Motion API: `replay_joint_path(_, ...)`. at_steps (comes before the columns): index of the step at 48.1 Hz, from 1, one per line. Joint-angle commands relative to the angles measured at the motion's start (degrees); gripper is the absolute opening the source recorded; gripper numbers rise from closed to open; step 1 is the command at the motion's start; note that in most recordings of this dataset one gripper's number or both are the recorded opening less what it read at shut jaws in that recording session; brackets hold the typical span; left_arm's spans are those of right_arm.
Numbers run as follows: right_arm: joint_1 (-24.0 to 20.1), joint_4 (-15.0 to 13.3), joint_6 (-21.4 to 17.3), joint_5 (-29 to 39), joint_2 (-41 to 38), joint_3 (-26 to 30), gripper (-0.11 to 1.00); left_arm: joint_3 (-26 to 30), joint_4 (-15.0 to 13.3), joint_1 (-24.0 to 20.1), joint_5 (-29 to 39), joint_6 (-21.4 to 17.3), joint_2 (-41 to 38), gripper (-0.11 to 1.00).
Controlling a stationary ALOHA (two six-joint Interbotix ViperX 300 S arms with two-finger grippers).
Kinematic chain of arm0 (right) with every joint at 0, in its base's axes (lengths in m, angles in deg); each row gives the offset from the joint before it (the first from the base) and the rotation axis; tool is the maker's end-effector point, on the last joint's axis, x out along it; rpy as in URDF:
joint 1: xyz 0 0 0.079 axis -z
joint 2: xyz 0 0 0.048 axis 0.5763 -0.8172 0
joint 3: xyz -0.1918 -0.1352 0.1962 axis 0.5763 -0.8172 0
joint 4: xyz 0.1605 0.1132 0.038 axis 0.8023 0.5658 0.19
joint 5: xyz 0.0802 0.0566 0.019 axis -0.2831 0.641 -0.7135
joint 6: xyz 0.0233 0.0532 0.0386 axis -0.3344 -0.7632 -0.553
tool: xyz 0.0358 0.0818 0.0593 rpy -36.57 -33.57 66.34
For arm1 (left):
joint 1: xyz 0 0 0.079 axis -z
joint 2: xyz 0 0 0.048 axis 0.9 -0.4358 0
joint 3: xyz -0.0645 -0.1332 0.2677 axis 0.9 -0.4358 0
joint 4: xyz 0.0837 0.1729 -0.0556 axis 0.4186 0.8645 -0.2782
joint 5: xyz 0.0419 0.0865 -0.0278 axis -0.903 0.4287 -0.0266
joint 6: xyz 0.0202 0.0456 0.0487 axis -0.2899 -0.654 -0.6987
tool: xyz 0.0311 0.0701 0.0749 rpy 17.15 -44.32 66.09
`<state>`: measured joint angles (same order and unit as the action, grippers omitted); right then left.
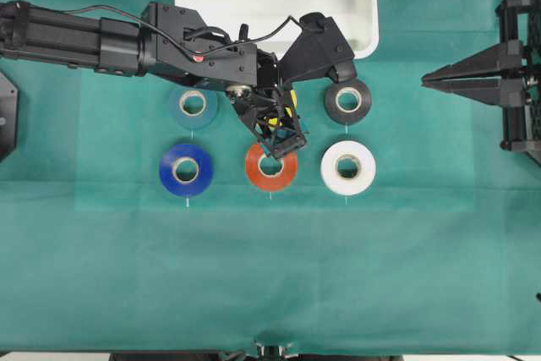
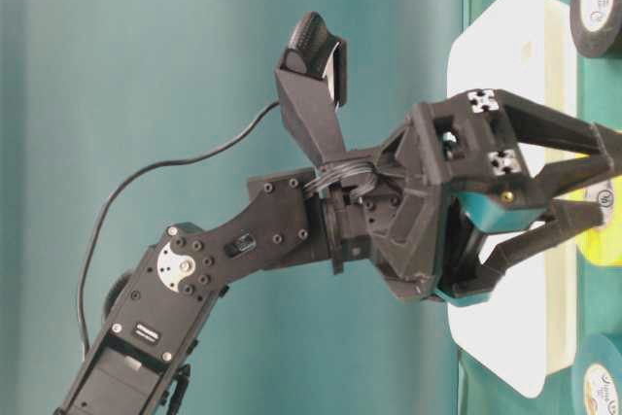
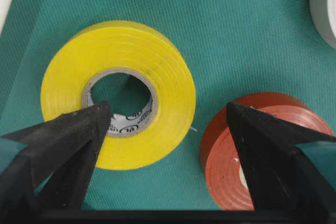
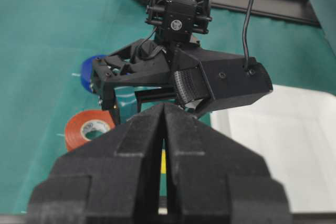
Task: Place the tape from the fixed location into the white case.
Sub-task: 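Insert one left finger into the yellow roll's core and close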
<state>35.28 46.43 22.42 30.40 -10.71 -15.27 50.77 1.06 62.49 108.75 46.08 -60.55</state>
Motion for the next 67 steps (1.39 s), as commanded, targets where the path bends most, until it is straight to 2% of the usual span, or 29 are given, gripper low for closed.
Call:
replay_joint_path(1, 0.0, 0.0, -0.1, -0.4, -0.4, 0.6, 0.0, 1.1, -0.1, -0.4, -0.4, -0.1, 0.9, 0.98)
replay_joint_path(58, 0.0, 0.1, -0.1, -0.2, -1.2, 0.4, 0.0, 1.3, -0.1, -0.8, -1.0, -0.1, -1.0, 0.97)
replay_joint_path(63, 0.0, 0.0, -0.1, -0.3, -1.1, 0.4, 0.0, 1.2, -0.1, -0.9, -1.0, 0.1, -0.9, 0.96)
replay_joint_path(67, 0.0, 0.0, -0.1, -0.3, -1.1, 0.4, 0.0, 1.4, 0.0, -0.8, -1.1, 0.1, -1.1, 0.9)
